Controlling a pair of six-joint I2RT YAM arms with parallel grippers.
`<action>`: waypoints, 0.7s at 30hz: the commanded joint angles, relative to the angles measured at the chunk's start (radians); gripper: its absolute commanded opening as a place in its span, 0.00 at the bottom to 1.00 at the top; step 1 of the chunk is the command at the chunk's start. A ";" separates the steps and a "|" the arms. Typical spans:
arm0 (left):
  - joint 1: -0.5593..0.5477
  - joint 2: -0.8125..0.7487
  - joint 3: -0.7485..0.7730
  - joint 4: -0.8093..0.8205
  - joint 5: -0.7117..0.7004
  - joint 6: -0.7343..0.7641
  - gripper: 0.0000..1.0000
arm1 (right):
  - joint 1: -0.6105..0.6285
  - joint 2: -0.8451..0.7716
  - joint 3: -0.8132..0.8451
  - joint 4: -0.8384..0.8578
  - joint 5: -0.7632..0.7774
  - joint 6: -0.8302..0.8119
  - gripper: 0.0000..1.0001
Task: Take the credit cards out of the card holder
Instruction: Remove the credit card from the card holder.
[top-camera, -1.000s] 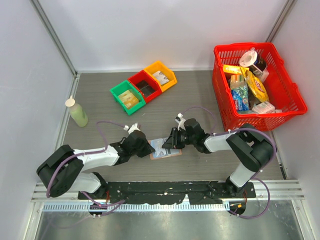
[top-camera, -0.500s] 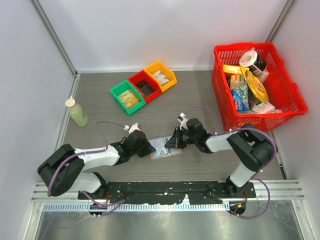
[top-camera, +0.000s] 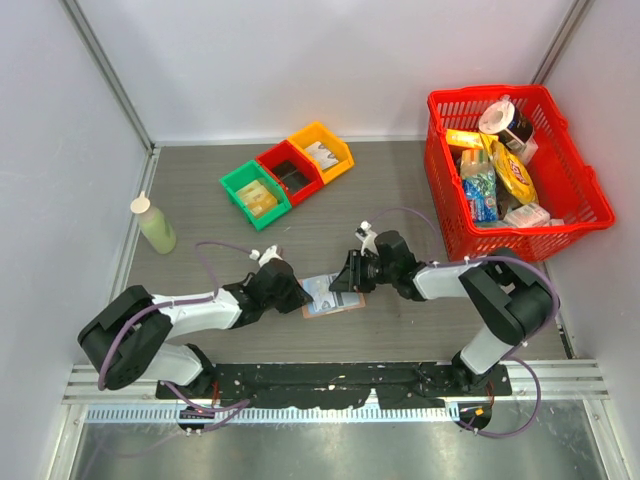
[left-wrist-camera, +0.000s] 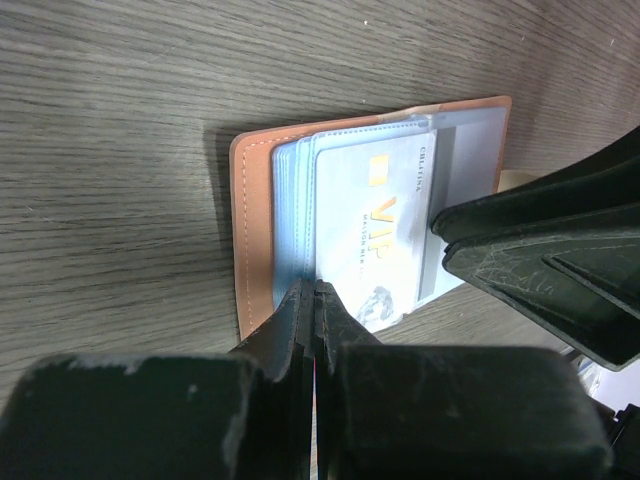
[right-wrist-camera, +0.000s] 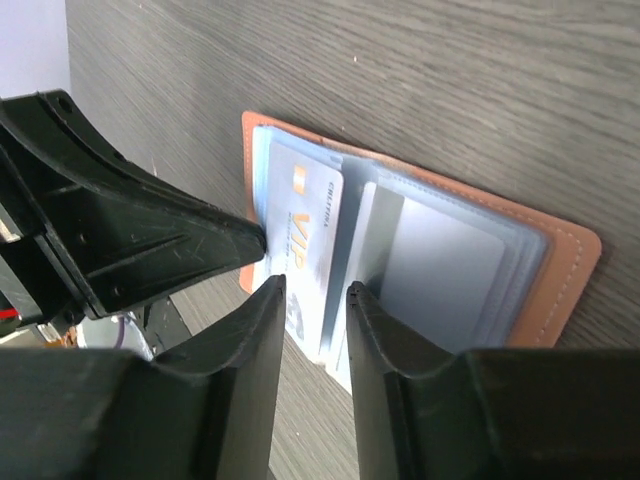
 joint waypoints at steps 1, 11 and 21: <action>-0.001 0.035 -0.007 -0.067 -0.004 0.023 0.00 | 0.002 0.028 0.051 0.032 -0.012 -0.017 0.41; -0.001 0.043 -0.007 -0.059 0.002 0.023 0.00 | 0.031 0.096 0.062 0.051 -0.013 -0.011 0.54; -0.001 0.047 -0.007 -0.060 0.002 0.022 0.00 | 0.039 0.111 0.019 0.231 -0.098 0.087 0.43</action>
